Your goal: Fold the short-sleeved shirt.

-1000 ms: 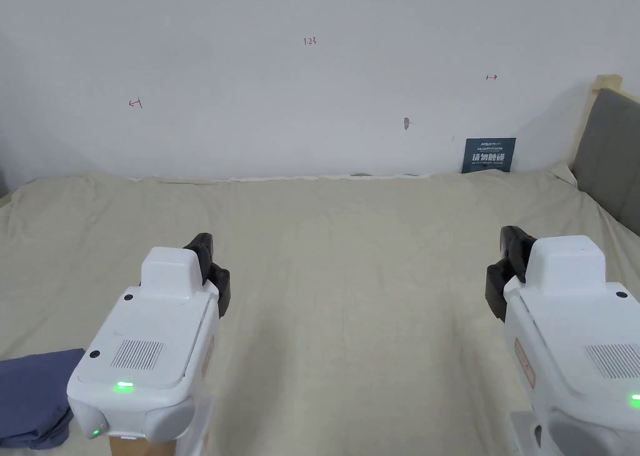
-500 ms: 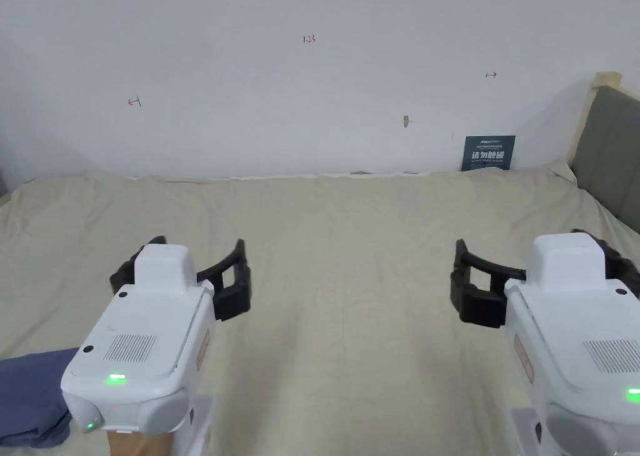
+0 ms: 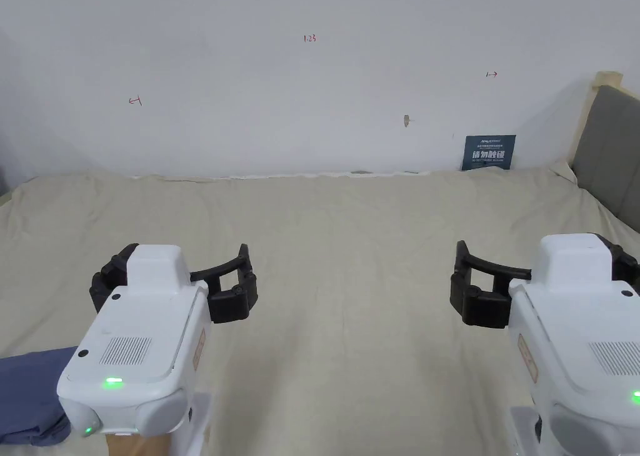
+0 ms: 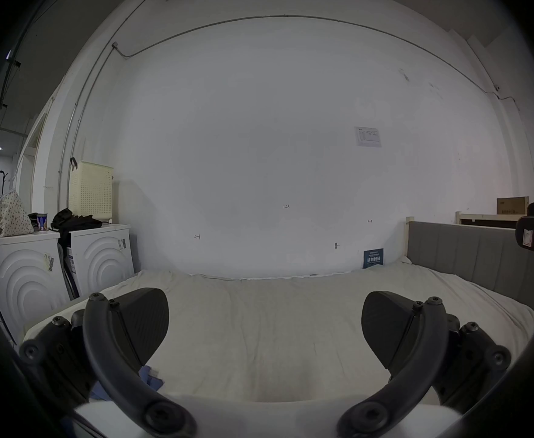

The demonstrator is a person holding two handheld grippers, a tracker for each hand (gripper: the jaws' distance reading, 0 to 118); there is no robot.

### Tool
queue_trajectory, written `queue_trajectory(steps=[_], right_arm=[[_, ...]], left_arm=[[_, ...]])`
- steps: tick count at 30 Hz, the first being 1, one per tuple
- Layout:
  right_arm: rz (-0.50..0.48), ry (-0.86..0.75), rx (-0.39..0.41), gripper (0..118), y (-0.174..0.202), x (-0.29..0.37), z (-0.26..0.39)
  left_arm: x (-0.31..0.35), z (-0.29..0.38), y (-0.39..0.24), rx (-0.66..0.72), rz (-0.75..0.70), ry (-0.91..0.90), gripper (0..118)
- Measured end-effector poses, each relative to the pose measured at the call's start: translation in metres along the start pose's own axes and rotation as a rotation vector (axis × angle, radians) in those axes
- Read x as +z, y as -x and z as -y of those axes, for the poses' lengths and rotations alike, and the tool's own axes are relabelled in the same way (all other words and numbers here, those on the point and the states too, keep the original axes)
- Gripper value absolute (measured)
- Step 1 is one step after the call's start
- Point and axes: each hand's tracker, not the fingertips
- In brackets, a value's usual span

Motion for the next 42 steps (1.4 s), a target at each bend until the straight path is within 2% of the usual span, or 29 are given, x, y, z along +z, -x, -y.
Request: queue_trajectory(steps=[42], right_arm=[[-0.005,-0.011,0.002,118,0.0013,0.0028,-0.0026]], left_arm=[[0.0022,0.0009,0.0021,-0.009,0.000,-0.006,118]])
